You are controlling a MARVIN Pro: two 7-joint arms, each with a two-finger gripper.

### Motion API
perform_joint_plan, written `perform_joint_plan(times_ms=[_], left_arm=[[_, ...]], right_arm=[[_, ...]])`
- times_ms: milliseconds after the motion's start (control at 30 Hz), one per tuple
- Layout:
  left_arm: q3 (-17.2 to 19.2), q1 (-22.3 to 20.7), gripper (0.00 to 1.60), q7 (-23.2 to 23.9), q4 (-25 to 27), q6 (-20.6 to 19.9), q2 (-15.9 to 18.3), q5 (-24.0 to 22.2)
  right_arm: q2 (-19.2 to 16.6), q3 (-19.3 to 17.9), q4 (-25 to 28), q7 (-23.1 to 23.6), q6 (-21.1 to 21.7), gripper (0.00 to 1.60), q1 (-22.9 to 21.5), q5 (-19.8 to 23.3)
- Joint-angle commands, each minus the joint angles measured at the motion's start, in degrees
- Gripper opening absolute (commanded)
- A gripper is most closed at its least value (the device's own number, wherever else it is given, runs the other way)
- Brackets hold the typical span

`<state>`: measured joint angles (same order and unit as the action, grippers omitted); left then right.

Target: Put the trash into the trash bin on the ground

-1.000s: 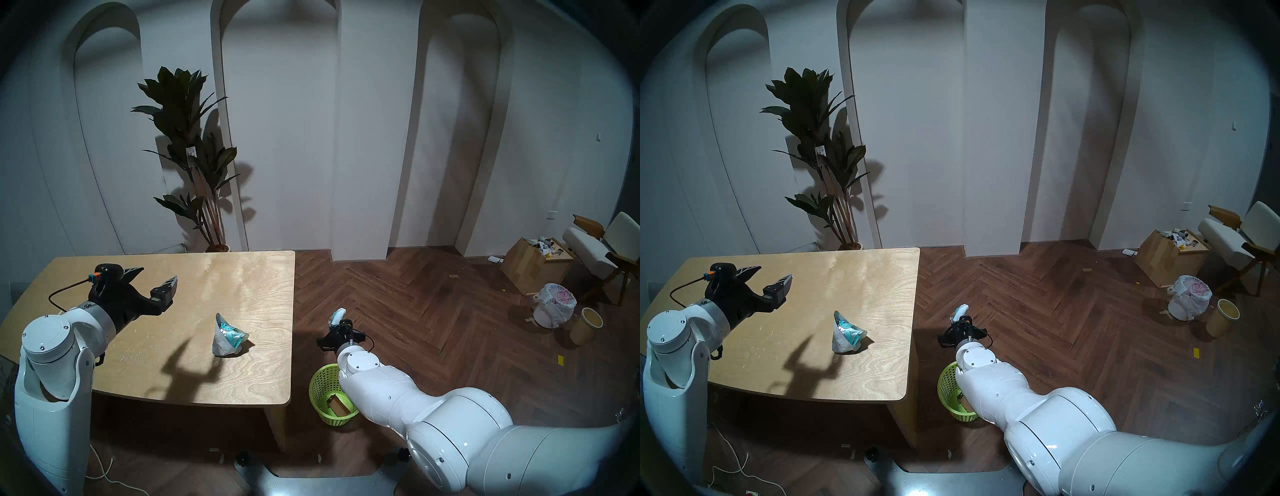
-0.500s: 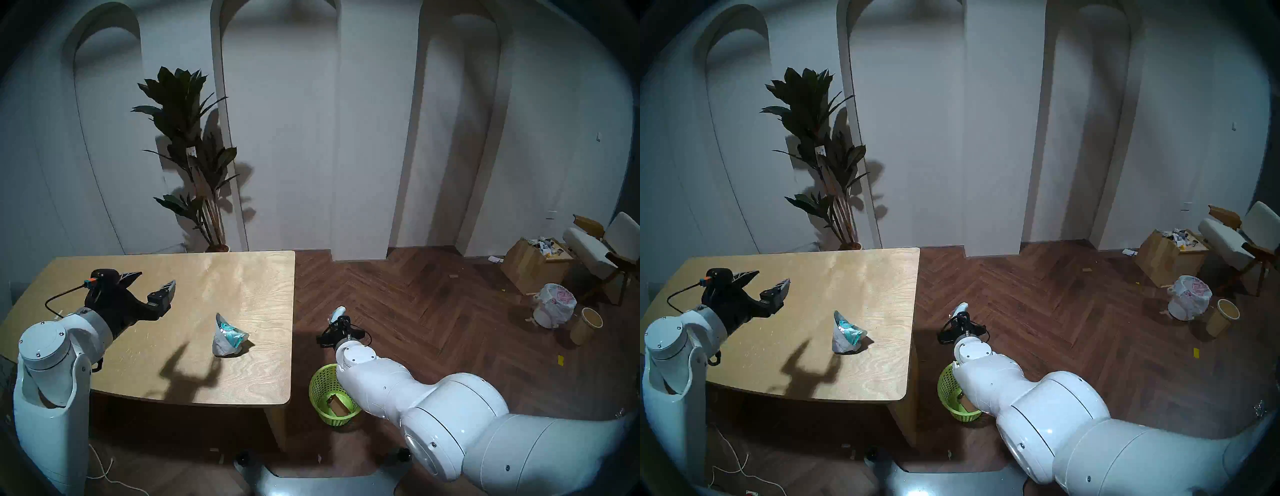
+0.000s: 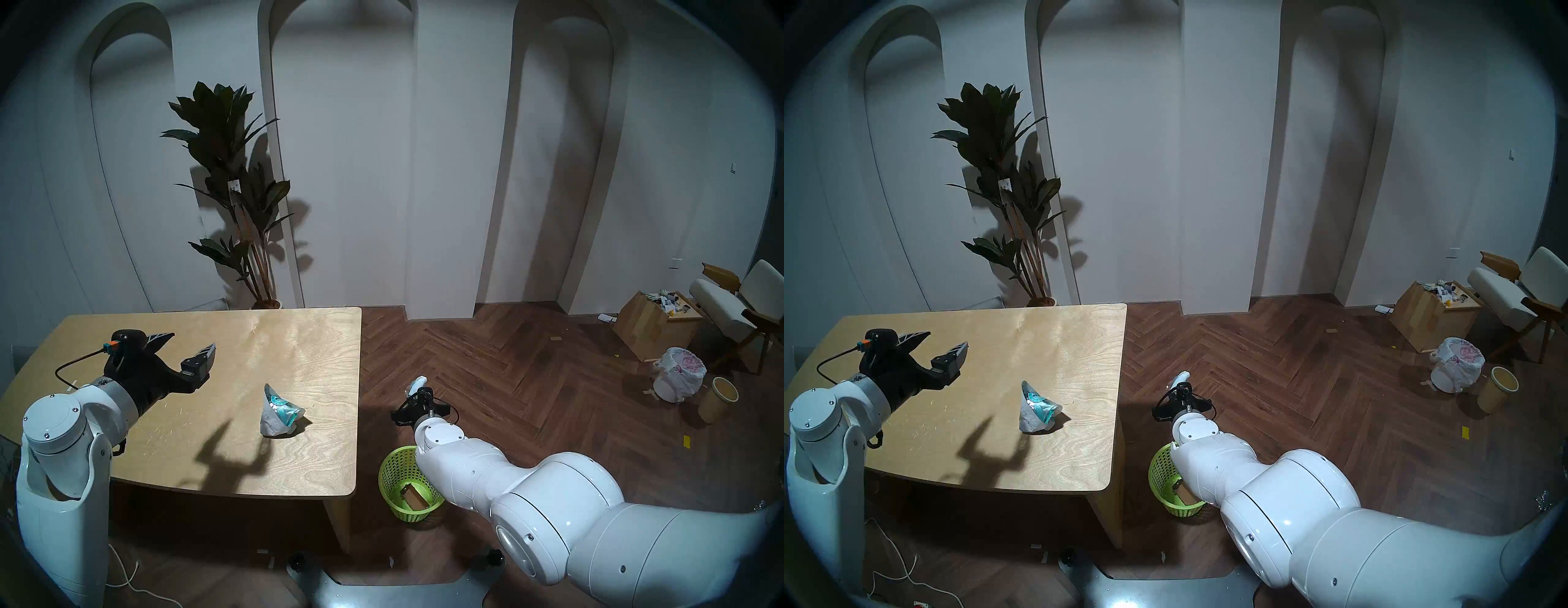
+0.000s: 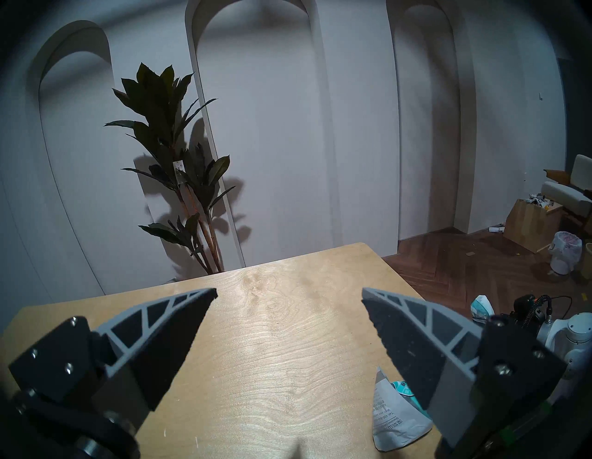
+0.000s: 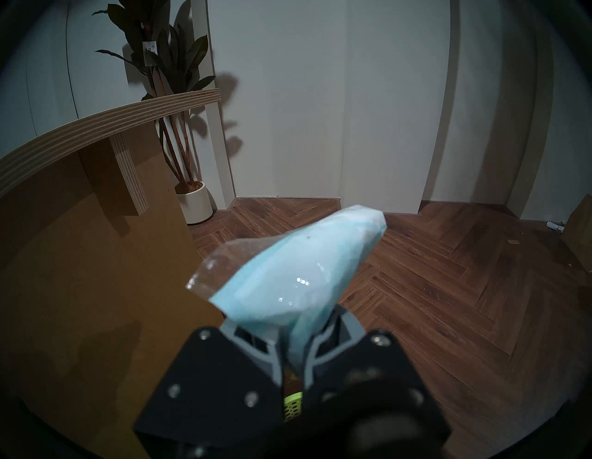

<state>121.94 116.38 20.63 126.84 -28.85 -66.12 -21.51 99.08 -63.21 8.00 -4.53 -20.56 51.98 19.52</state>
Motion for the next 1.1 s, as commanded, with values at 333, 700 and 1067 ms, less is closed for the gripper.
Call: perform_joint_plan(times_ms=[333,700,1067], left_arm=[[-0.76,-1.01,1.6,-0.01,0.51,0.38,0.07,0.15],[-2.03,-1.87,1.6,-0.21,0.35,0.21,0.15,0.33],[-3.08,-2.41,1.6,-0.62,0.32,0.17,0.3,0.55]], right_arm=[[-0.75,-0.57,-0.36,0.27,-3.48,0.87,1.04,0.17],[-1.7,-1.86,-0.7,0.56,-4.82,1.48,2.98,1.01],[-1.81,-2.27,-0.58,0.39,-4.66,1.6,3.67,1.61]])
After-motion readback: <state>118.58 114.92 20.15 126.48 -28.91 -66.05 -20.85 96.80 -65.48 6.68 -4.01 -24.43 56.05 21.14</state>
